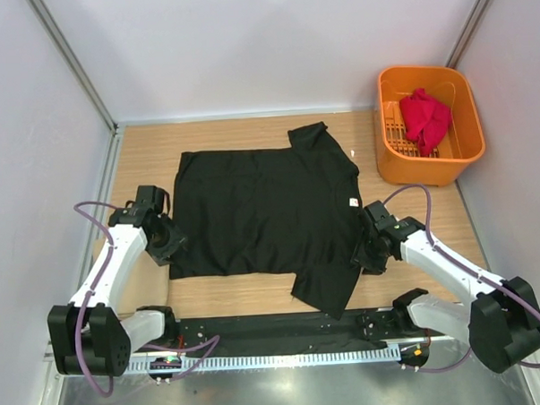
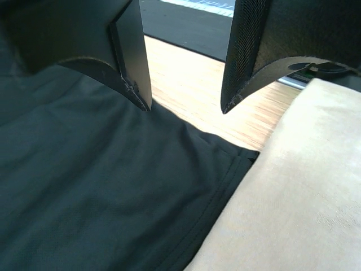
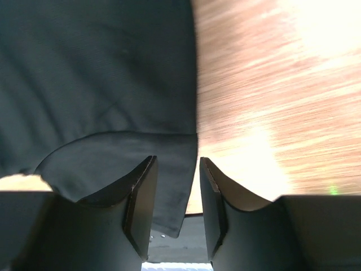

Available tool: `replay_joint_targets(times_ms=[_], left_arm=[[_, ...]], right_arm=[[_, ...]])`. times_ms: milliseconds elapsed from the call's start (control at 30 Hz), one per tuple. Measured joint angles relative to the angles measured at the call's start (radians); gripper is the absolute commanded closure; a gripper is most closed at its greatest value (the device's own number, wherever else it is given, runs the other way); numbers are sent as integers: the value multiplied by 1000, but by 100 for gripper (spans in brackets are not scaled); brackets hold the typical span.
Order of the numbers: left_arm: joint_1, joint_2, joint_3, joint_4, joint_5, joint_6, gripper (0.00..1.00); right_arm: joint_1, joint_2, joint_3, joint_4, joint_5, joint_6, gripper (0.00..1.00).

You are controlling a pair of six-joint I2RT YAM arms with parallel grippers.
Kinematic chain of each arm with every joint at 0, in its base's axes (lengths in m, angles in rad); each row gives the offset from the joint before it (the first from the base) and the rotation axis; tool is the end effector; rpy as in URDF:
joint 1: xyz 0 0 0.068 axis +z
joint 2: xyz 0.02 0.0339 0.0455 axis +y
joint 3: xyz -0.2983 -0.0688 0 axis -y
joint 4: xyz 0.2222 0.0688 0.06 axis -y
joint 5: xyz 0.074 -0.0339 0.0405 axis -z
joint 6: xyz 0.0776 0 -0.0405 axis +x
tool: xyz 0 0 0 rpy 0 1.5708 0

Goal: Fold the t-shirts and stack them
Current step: Flatten the tshirt out

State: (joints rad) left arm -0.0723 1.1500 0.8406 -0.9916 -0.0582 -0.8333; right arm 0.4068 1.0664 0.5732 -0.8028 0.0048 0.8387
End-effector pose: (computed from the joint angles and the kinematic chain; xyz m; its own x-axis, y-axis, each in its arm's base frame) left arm 0.1683 -0.0077 0.2293 -0.6884 -0.6910 -0.2207 -0.6734 0.7218 -0.1596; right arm 0.1297 0.0555 0.1764 -0.8842 0.4289 -0.1848 0.3938 0.8975 0.1987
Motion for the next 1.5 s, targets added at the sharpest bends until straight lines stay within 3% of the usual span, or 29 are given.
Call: replay_joint_targets(times_ms=[167,600,767,933,1033,1233,1333,1500], left_arm=[[3,-1,-31,7,2,-66,46],[9,-5,-38,3,-8,-81,41],[9,5,-13,5,-17,-76,41],[9,48,-11,19,-11,-75,42],[9,71,-21,37,-2,-79,43],[9,58,-134,61,21,-133,54],[9,34,-194,63,45,-164,60],[9,-17,-281,52,60,-224,59]], right_arm=[[0,11,-13,13,33,48,63],[-3,66,-46,109,57,74,61],[-11,53,-57,112,67,89,77],[-74,45,-57,93,124,95,78],[-150,35,-51,72,162,68,74],[-243,35,-27,52,183,-8,47],[-245,35,-14,42,168,-37,45],[-245,35,25,20,146,-58,44]])
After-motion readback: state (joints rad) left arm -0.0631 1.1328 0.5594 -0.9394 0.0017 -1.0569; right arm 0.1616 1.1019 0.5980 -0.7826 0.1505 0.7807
